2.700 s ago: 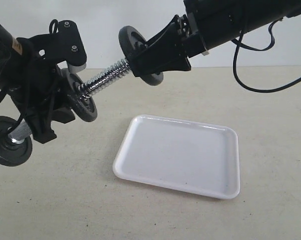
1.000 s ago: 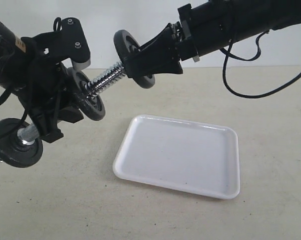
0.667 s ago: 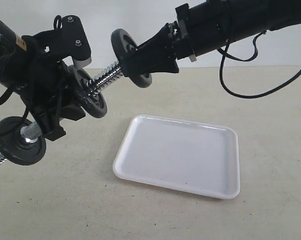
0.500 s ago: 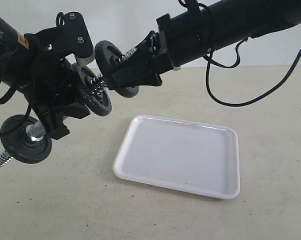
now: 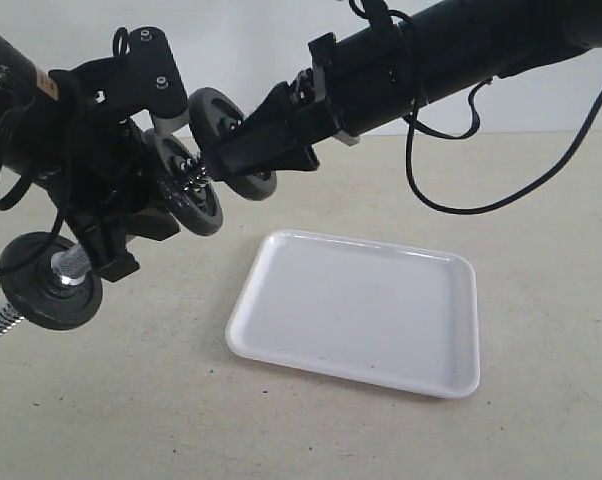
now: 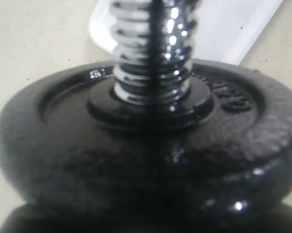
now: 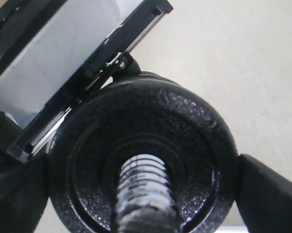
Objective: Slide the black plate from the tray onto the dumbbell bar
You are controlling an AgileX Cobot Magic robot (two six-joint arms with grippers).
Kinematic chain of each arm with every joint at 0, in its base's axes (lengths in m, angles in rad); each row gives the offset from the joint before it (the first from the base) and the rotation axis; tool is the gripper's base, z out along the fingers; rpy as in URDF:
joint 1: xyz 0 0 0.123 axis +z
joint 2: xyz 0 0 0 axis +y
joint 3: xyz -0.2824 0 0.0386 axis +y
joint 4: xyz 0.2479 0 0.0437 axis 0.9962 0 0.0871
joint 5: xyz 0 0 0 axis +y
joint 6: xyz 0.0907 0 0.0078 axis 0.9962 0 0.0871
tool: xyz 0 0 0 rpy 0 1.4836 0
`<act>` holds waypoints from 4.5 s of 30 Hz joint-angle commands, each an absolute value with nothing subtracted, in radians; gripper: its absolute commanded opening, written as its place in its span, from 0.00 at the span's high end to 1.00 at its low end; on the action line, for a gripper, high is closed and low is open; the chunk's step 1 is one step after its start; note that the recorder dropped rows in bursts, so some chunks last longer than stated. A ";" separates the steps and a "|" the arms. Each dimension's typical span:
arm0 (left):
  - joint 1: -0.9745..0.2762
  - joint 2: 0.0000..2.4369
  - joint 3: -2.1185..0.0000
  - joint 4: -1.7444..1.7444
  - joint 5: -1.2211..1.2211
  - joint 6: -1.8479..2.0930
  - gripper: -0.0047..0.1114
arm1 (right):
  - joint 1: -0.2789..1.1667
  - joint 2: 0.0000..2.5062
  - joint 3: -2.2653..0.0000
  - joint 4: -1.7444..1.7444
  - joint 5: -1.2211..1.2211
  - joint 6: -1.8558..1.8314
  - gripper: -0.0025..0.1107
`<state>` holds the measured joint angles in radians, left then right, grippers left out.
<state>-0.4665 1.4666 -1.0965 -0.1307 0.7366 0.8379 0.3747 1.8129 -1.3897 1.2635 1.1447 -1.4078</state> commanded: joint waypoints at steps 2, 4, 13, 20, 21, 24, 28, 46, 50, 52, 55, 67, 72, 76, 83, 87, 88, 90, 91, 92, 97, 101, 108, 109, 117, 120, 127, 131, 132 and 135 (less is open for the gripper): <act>-0.465 1.409 -1.140 -0.124 0.576 0.823 0.92 | 0.383 1.792 -1.397 1.259 1.221 -1.393 0.98; -0.465 1.409 -1.140 -0.124 0.576 0.815 0.92 | 0.383 1.792 -1.397 1.259 1.221 -1.393 0.98; -0.465 1.409 -1.140 -0.124 0.576 0.815 0.92 | 0.383 1.792 -1.397 1.249 1.221 -1.393 0.52; -0.465 1.409 -1.140 -0.124 0.576 0.812 0.92 | 0.383 1.792 -1.397 1.251 1.137 -1.393 0.05; -0.465 1.409 -1.140 -0.124 0.576 0.812 0.92 | 0.383 1.792 -1.397 1.251 1.137 -1.393 0.05; -0.465 1.409 -1.140 -0.124 0.576 0.807 0.92 | 0.383 1.792 -1.397 1.251 1.133 -1.393 0.05; -0.465 1.409 -1.140 -0.124 0.576 0.800 0.92 | 0.383 1.792 -1.397 1.251 1.129 -1.393 0.05; -0.463 1.448 -1.140 0.027 0.618 0.174 0.92 | 0.383 1.792 -1.397 0.700 1.132 -0.940 0.49; -0.463 1.512 -1.140 0.027 0.652 0.126 0.92 | 0.383 1.792 -1.397 0.679 1.099 -0.935 0.98; -0.463 1.541 -1.140 0.027 0.644 0.082 0.92 | 0.383 1.792 -1.397 0.635 1.093 -0.910 0.98; -0.463 1.560 -1.140 0.027 0.607 0.048 0.92 | 0.383 1.792 -1.397 0.586 1.126 -0.836 0.98; -0.463 1.605 -1.140 0.017 0.447 -0.221 0.92 | 0.383 1.792 -1.397 0.483 1.221 -0.796 0.98; -0.463 1.627 -1.140 0.017 0.453 -0.294 0.92 | 0.383 1.792 -1.397 0.483 1.221 -0.765 0.98; -0.463 1.643 -1.140 0.017 0.438 -0.326 0.92 | 0.383 1.792 -1.395 0.483 1.221 -0.758 0.98; -0.459 1.675 -1.140 0.017 0.349 -0.440 0.92 | 0.383 1.792 -1.309 0.487 1.221 -0.767 0.98; -0.459 1.701 -1.140 0.017 0.289 -0.491 0.92 | 0.383 1.792 -1.251 0.487 1.165 -0.769 0.98; -0.459 1.709 -1.140 0.017 0.279 -0.502 0.92 | 0.383 1.792 -1.239 0.487 1.138 -0.769 0.98; -0.459 1.720 -1.140 0.017 0.264 -0.502 0.92 | 0.383 1.792 -1.218 0.493 1.097 -0.766 0.98; -0.459 1.726 -1.140 0.019 0.258 -0.502 0.92 | 0.383 1.792 -1.204 0.496 1.064 -0.766 0.98; -0.459 1.734 -1.140 0.019 0.255 -0.502 0.92 | 0.383 1.792 -1.197 0.496 1.043 -0.766 0.98; -0.440 1.768 -1.140 0.020 0.221 -0.502 0.92 | 0.383 1.792 -1.162 0.504 0.954 -0.764 0.98; -0.428 1.792 -1.140 0.020 0.190 -0.502 0.92 | 0.383 1.792 -1.139 0.528 0.915 -0.764 0.98; -0.391 1.830 -1.140 0.020 0.133 -0.502 0.92 | 0.385 1.792 -1.137 0.545 0.872 -0.768 0.98; -0.388 1.835 -1.140 0.020 0.127 -0.502 0.92 | 0.388 1.792 -1.137 0.545 0.857 -0.768 0.98; -0.380 1.874 -1.140 0.024 0.097 -0.460 0.92 | 0.428 1.792 -1.137 0.545 0.788 -0.785 0.98; -0.380 1.881 -1.140 0.024 0.097 -0.439 0.92 | 0.428 1.792 -1.137 0.547 0.784 -0.799 0.98; -0.380 1.881 -1.140 0.026 0.080 -0.420 0.92 | 0.428 1.792 -1.137 0.547 0.762 -0.799 0.98; -0.380 1.881 -1.140 0.026 0.080 -0.395 0.92 | 0.428 1.792 -1.137 0.547 0.762 -0.799 0.98; -0.380 1.881 -1.140 0.026 0.080 -0.395 0.92 | 0.428 1.792 -1.137 0.547 0.762 -0.799 0.98; -0.380 1.881 -1.140 0.026 0.080 -0.395 0.92 | 0.428 1.792 -1.137 0.547 0.768 -0.799 0.98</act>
<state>-0.3832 1.9291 -1.1019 0.0109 0.3712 -0.4067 0.4275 1.8033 -1.1434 0.5502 0.7654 -0.7916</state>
